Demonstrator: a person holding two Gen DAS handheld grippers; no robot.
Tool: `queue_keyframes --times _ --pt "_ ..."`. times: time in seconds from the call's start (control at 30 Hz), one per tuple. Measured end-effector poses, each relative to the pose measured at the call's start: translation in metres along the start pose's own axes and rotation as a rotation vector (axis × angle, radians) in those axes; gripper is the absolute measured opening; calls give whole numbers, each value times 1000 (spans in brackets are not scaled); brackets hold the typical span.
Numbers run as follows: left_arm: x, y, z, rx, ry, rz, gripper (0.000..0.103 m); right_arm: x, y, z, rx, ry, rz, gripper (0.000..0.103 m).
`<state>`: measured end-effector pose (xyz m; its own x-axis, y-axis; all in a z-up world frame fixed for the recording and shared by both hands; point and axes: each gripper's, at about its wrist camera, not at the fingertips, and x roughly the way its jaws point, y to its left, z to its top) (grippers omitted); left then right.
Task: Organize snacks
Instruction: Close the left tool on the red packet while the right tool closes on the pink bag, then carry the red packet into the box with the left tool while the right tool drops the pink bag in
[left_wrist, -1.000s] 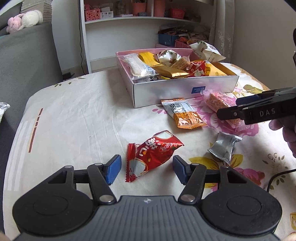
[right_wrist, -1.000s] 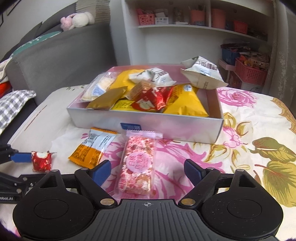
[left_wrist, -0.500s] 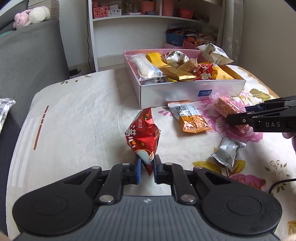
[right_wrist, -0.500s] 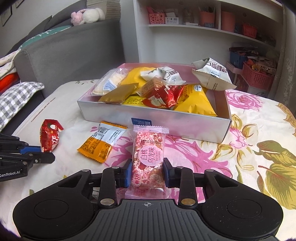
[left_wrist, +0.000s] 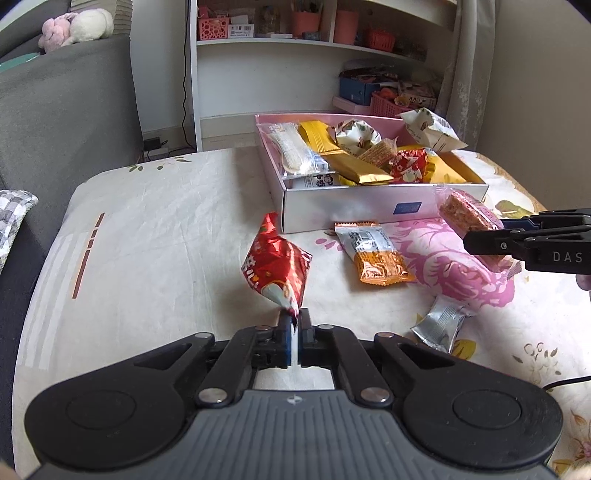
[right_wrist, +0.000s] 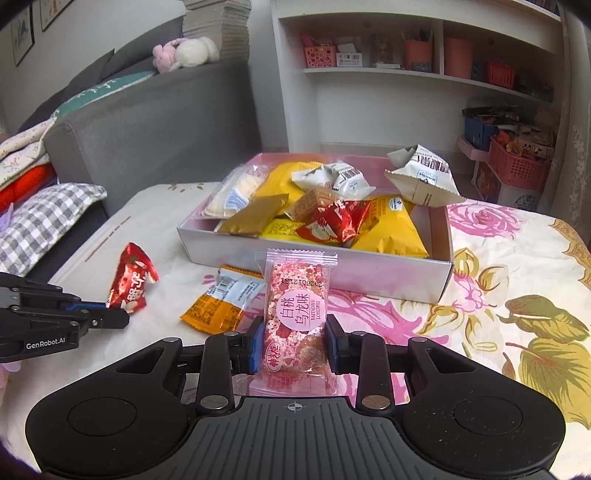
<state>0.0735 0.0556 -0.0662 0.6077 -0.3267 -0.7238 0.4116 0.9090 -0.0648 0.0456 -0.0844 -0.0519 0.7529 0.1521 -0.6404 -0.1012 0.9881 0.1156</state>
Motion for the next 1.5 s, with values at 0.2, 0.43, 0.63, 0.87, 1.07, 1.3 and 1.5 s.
queue_keyframes --times 0.2,0.43,0.63,0.87,1.07,1.3,1.5 --pt "-1 0 3 -10 -3 -14 0 -5 -3 4 15 -14 0 31" --pt "7 1 1 -42 -20 19 58 -3 -1 1 10 5 -1 31" --pt "16 7 10 -115 -46 95 78 -1 2 -2 0 16 4 31" --pt "32 19 13 -138 -72 187 70 2 2 -3 -5 22 0 31" --pt "32 31 13 -209 -71 183 42 3 -1 -3 -3 22 -5 31" --pt "26 29 18 -222 -65 186 35 0 -3 2 9 4 -4 31" --pt "12 25 30 -253 -114 149 35 -4 -5 10 27 -19 0 31"
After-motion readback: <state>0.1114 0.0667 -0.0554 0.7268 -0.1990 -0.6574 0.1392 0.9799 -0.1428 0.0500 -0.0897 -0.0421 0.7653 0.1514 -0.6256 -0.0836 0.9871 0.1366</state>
